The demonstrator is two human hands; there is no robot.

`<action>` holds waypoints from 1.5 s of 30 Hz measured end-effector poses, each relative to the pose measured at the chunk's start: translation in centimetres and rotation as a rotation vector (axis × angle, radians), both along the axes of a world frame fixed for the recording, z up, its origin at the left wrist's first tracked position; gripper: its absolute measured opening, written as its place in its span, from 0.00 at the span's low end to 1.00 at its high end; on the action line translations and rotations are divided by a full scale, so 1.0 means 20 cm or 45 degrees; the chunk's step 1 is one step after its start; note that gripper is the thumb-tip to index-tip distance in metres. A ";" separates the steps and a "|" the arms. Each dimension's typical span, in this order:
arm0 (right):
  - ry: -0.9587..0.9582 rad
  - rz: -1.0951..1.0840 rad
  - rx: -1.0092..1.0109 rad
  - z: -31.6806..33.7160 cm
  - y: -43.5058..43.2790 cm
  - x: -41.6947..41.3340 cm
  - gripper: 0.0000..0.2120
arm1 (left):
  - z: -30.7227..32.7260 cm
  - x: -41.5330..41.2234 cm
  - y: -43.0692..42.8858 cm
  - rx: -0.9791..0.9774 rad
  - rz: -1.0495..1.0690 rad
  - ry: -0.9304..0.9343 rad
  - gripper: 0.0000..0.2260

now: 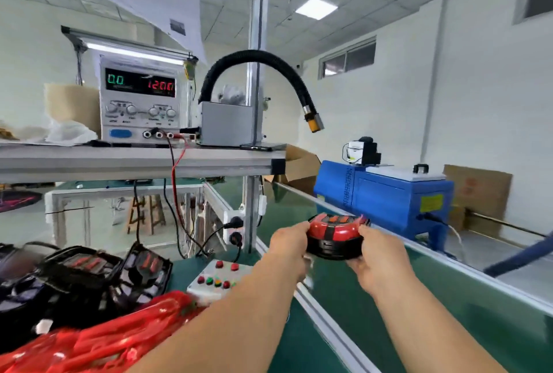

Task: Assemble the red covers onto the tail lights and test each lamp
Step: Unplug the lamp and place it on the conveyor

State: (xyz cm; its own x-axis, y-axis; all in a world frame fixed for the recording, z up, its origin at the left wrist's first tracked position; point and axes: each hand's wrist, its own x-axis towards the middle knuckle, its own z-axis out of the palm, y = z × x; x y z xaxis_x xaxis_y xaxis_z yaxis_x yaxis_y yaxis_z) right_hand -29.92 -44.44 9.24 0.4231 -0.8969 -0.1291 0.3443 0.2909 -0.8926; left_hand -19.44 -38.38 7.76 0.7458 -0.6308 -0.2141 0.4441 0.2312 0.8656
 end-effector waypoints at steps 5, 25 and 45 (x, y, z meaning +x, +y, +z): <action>-0.049 -0.035 -0.025 0.10 -0.16 0.08 0.10 | 0.15 0.06 -0.16 0.037 -0.004 -0.036 0.05; 0.138 0.160 -0.343 -0.16 -0.23 0.28 0.13 | -0.06 0.32 -0.16 0.037 -0.083 0.197 0.12; -0.030 -0.180 -0.345 -0.41 -0.07 -0.42 0.16 | -0.21 -0.23 -0.20 0.143 -0.478 -0.191 0.12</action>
